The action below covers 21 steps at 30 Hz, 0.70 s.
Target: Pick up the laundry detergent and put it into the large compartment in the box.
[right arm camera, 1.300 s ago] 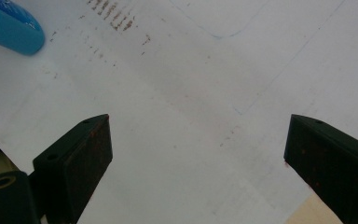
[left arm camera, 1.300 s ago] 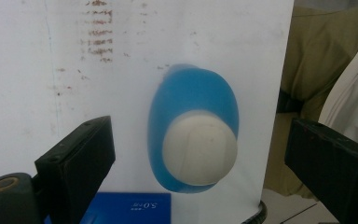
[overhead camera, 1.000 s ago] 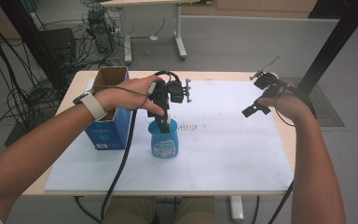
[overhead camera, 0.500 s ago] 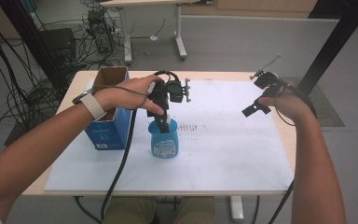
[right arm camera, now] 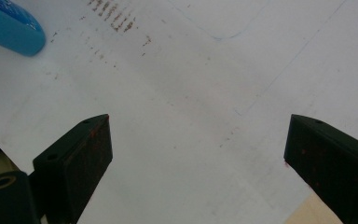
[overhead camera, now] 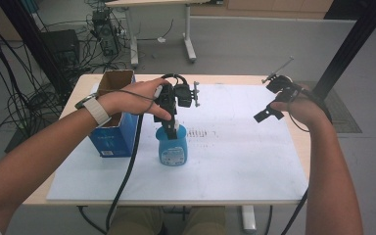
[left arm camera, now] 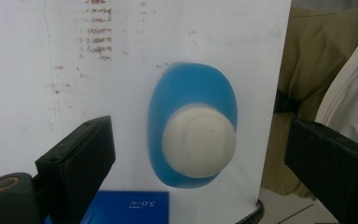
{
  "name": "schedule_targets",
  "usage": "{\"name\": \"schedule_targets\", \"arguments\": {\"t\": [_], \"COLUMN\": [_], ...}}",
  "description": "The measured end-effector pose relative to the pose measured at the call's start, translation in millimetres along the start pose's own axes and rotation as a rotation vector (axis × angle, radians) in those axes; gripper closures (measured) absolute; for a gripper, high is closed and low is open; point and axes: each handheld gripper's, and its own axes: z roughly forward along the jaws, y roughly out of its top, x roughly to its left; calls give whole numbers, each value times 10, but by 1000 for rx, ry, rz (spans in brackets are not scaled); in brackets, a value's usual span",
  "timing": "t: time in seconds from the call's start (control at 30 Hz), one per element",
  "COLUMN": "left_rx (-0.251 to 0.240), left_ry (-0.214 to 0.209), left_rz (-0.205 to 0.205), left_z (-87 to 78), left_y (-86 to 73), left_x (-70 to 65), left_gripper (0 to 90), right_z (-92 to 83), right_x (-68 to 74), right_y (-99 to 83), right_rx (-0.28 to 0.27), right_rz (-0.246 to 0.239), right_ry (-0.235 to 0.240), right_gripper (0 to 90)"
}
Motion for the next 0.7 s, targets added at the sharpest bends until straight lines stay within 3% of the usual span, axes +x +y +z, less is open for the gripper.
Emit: {"name": "schedule_targets", "arguments": {"t": [0.7], "left_rx": [-3], "left_ry": [-4], "left_rz": [-3], "left_z": [-9], "left_y": [-11], "left_x": [7], "left_gripper": [90], "right_z": [-17], "right_x": [9], "right_y": [-13], "right_rx": [-1], "right_rz": [-2], "right_ry": [-4], "right_gripper": [75]}}
